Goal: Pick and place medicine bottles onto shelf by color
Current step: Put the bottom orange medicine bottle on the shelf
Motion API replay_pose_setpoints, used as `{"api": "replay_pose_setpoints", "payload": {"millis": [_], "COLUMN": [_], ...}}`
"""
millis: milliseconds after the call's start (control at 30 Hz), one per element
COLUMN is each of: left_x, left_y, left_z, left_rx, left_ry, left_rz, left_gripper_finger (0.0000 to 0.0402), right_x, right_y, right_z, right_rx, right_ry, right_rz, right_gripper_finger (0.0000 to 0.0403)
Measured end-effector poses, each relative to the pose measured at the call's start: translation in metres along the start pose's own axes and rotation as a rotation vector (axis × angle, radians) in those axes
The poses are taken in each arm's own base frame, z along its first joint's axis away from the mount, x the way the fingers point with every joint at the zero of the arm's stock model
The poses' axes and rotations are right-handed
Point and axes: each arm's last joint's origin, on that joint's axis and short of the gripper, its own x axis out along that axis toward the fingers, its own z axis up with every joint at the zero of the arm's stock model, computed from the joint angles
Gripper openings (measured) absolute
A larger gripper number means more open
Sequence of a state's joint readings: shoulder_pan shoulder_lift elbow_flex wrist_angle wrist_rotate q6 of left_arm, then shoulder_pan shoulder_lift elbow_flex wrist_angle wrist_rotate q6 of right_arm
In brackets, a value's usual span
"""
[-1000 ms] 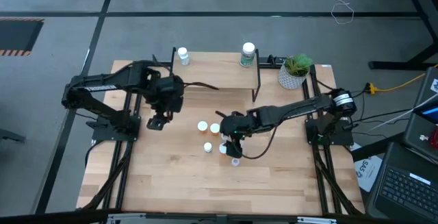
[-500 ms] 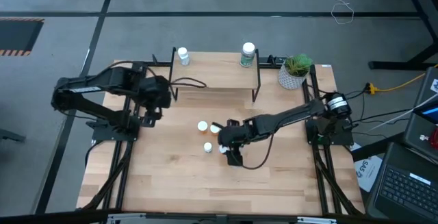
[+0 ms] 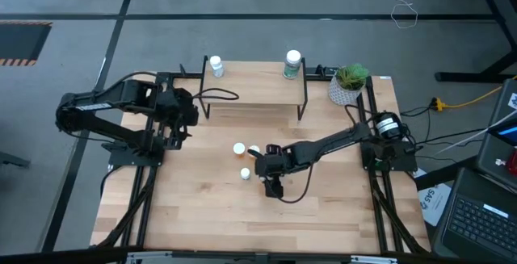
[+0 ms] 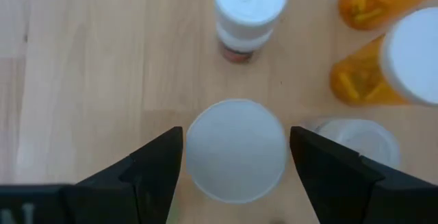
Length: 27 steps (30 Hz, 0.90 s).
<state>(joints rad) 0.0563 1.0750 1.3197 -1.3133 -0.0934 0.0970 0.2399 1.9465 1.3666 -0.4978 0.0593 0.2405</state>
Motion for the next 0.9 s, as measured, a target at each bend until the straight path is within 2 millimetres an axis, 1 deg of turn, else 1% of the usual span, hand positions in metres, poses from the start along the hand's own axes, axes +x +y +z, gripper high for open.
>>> {"api": "replay_pose_setpoints", "payload": {"millis": [167, 400, 600, 733, 833, 900], "left_x": [0.0, 0.0, 0.0, 0.0, 0.0, 0.0], "left_y": [0.0, 0.0, 0.0, 0.0, 0.0, 0.0], "left_z": [0.0, 0.001, 0.001, 0.002, 0.003, 0.003], "left_rx": [-0.013, -0.034, -0.038, -0.037, -0.038, -0.038], "left_ry": [0.002, -0.006, -0.007, -0.013, -0.023, -0.023], "left_rz": [0.0, 0.0, 0.0, 0.0, 0.001, 0.001], "left_gripper_finger": [0.0253, 0.0253, 0.0253, 0.0253, 0.0253, 0.0253], "right_x": [0.0, 0.0, -0.002, -0.019, -0.039, -0.058], "right_y": [0.0, 0.0, 0.0, 0.004, 0.006, 0.004], "right_z": [0.0, 0.0, 0.002, 0.019, 0.035, 0.048], "right_rx": [0.044, 0.053, 0.087, 0.008, -0.08, -0.138], "right_ry": [-0.001, -0.001, 0.009, -0.002, 0.004, -0.001], "right_rz": [-0.003, 0.0, -0.005, 0.0, -0.005, -0.045], "right_gripper_finger": [0.0263, 0.021, 0.021, 0.021, 0.021, 0.021]}}
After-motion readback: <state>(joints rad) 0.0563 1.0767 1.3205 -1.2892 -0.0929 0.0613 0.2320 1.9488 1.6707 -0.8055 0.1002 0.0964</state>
